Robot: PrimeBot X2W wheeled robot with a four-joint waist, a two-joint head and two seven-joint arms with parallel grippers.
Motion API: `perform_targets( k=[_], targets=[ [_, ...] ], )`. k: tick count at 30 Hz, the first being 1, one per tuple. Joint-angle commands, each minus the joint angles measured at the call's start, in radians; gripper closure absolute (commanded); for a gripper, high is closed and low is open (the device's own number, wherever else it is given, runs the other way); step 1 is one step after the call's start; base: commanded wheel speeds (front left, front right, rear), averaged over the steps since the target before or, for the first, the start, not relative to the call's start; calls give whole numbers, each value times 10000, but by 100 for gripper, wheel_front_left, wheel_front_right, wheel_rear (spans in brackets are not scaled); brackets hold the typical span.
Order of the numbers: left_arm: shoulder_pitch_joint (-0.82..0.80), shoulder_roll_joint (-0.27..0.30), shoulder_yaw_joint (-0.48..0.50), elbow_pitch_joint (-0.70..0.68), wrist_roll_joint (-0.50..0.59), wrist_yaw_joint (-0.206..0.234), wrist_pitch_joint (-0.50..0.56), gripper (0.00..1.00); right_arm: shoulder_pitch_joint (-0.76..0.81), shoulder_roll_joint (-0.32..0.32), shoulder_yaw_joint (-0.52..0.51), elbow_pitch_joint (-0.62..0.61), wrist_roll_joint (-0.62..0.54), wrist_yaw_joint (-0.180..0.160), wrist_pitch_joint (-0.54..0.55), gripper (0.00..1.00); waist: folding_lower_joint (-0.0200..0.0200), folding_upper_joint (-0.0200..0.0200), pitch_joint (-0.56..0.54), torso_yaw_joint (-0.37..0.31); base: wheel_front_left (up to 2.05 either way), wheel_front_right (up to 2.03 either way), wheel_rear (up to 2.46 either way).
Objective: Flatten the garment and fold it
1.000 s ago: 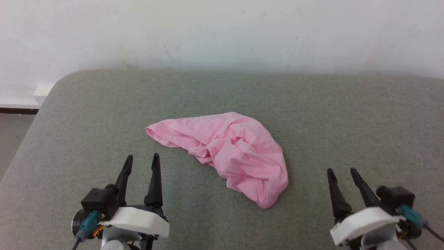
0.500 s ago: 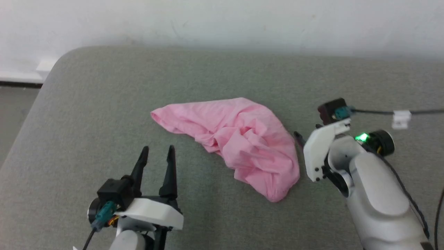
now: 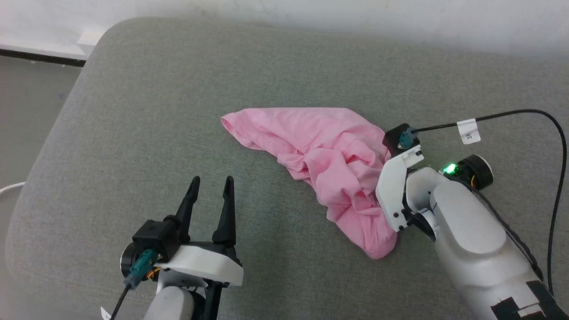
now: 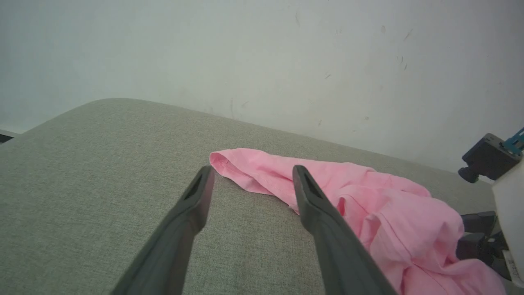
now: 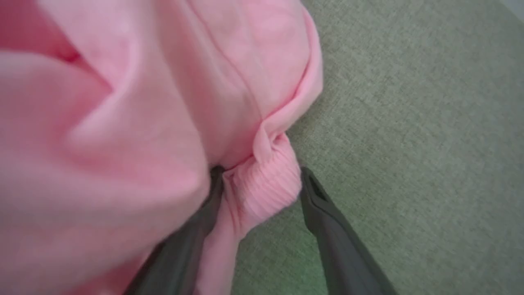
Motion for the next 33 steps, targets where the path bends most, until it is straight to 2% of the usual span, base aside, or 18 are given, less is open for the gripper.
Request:
perform_targets(
  k=[1,6,11,15,18,19,22,23,24,28,33],
  targets=[
    [-51,-50,61,25,56,-40,-45,0,96,21,194,187,222,-6,-143,100,-1,0,-4,-33,0,0,0],
    [12,-60,179,16,13,-144,-45,0,-16,-300,428,-72,1295,-6,-1126,100,-1,0,-280,-381,0,0,0],
    [152,-62,289,-33,-79,-187,-45,0,258,-1034,-512,-838,2413,-6,-2388,100,-1,0,-611,-872,0,0,0],
    [256,-63,283,33,-121,-210,-45,0,1261,-1562,-1721,-1493,2826,-6,-2842,100,-1,0,-883,-1125,0,0,0],
    [337,-63,267,97,-181,-223,-45,0,2452,-1572,-2738,-1839,2905,-6,-2701,100,-1,0,-1056,-1225,0,0,0],
    [337,-63,267,97,-181,-223,-45,0,2452,-1572,-2738,-1839,2905,-6,-2701,100,-1,0,-1056,-1225,0,0,0],
    [440,-63,309,136,-235,-219,-45,0,3601,-1168,-3511,-2162,2887,-6,-2305,100,-1,0,-1146,-1329,0,0,0],
    [466,-63,321,165,-238,-226,-45,0,3875,-981,-3675,-2327,2849,-6,-2226,75,-1,0,-1164,-1359,0,0,0],
    [488,-63,339,187,-237,-233,-45,0,4080,-778,-3864,-2587,2856,-6,-2322,0,-1,0,-1186,-1388,0,0,0],
    [590,-63,461,233,-303,-213,-45,0,4566,-209,-4702,-3686,2804,-6,-2975,0,-1,0,-1284,-1578,0,0,0],
    [106,-64,255,615,-796,-191,64,0,5061,111,-5738,-5005,2421,-6,-3592,0,-1,0,-1267,-1775,0,0,0]
  ],
)
